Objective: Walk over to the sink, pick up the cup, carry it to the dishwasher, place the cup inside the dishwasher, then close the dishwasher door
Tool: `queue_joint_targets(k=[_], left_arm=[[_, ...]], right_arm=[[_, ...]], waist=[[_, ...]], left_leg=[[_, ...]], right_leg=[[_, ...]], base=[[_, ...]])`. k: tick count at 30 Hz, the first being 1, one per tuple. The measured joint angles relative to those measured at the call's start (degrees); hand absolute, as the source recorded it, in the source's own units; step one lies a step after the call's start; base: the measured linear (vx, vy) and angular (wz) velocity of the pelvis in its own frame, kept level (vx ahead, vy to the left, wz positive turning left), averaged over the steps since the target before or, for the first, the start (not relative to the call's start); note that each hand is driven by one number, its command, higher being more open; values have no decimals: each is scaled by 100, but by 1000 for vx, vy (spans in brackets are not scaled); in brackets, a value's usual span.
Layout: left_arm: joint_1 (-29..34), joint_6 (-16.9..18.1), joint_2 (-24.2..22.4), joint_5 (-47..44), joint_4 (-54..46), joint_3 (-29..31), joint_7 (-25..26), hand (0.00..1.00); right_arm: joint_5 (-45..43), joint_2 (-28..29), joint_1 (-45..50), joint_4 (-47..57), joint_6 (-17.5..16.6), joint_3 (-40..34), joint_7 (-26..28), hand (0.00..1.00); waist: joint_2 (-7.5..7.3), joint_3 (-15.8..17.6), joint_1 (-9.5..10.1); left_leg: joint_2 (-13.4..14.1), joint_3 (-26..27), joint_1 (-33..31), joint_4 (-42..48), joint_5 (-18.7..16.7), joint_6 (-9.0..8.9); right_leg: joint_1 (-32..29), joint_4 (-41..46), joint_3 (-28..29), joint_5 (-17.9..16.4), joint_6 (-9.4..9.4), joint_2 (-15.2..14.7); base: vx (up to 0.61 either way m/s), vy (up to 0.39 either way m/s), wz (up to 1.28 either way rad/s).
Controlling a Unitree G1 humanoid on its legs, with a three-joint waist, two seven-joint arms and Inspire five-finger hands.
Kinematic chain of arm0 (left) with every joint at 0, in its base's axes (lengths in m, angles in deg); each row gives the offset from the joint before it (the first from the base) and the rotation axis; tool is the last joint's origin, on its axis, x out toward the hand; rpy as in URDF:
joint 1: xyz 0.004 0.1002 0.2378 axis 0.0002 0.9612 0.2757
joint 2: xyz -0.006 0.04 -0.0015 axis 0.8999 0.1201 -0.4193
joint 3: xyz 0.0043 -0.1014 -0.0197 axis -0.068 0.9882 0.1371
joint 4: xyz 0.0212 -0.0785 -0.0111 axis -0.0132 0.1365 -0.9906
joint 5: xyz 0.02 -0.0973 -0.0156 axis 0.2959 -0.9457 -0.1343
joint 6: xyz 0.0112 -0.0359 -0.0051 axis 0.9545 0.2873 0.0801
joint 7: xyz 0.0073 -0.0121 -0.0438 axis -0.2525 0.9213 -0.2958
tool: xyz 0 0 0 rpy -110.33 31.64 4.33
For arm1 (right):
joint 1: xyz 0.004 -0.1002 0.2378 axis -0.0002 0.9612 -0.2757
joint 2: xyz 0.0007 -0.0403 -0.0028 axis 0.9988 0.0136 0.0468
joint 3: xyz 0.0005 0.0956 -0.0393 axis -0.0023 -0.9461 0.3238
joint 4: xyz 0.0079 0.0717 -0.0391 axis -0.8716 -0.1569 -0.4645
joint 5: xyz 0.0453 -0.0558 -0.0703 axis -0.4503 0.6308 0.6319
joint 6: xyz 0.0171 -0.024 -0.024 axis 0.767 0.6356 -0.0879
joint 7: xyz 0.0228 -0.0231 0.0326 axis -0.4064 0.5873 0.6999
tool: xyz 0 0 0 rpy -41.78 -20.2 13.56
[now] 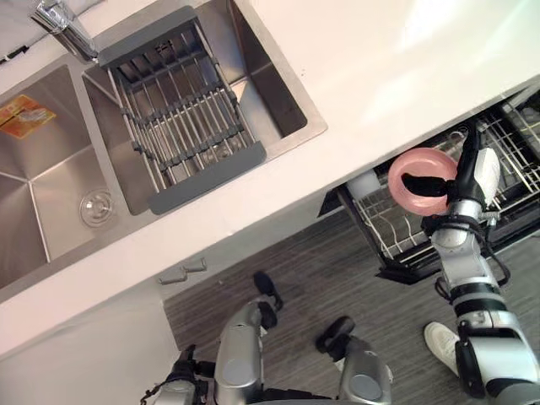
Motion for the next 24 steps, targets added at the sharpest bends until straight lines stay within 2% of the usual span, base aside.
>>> queue_joint_targets(k=[2,5,9,11,13,15,18,19,21,22,24], left_arm=[[87,-96,-4,45,-128,39,25,100],[261,-253,-3,8,-163,219,135,100],[521,-397,-26,-710,-133,300,289,100],[812,-396,-88,-1368,-112,487,460,100],[943,-396,-115,-1638,-110,479,558,100],[1054,-425,-121,-1793,-105,476,568,100],[1092,-552,-126,-2006,37,382,593,100],[1085,-554,-128,-2009,62,373,593,100],[1061,-553,-163,-2120,118,309,595,100],[1064,-552,-175,-2124,126,294,591,100],[1042,-531,-174,-2125,137,155,569,100]], right_arm=[[-403,387,545,733,-176,-371,-77,100],[-755,814,1466,1635,-323,-1046,-351,100],[-599,1045,2327,2323,-339,-2184,-949,100],[-1239,1286,2739,2425,-581,-2848,-986,100],[-1875,1607,3086,2306,-807,-3187,-897,100],[-2814,1933,3415,1905,-982,-3250,-440,100],[-4264,2601,3530,871,-1006,-2850,706,100],[-4357,2643,3535,816,-1006,-2772,794,100],[-5079,2911,3536,589,-882,-2015,1693,100],[-5183,2886,3524,536,-835,-1780,1863,100],[-5380,2864,3350,369,-757,-1266,2466,100]], waist=[[-79,-24,-72],[-296,-142,-252],[-489,-354,-399],[-621,-561,-633],[-677,-684,-690],[-699,-802,-744],[-595,-953,-783],[-580,-966,-783],[-468,-1036,-753],[-438,-1054,-734],[-354,-1104,-565]], left_leg=[[9,27,99,-6,-18,-25],[73,60,180,60,-76,-72],[320,271,363,314,-287,-148],[434,326,465,425,-374,-211],[454,371,560,428,-392,-240],[470,387,620,415,-387,-251],[444,430,775,275,-341,-296],[438,433,780,257,-329,-293],[346,468,858,-8,-209,-303],[311,465,874,-74,-168,-283],[176,365,922,-297,-47,-260]], right_leg=[[75,-16,38,1,3,10],[183,-119,76,44,13,81],[405,-532,298,234,9,331],[584,-808,358,347,6,473],[692,-938,395,392,0,538],[765,-1031,400,424,-8,586],[892,-1119,406,452,-12,613],[895,-1132,406,457,-7,615],[920,-1238,407,511,4,618],[934,-1262,394,521,-6,616],[1023,-1326,266,542,-14,599]], base=[[-37,-10,-13],[-4,-21,-8],[7,-18,-36],[30,-24,-25],[10,-32,-16],[-6,-30,-8],[-48,-22,-5],[-55,-9,-2],[-46,-1,2],[-43,8,11],[-25,15,28]])
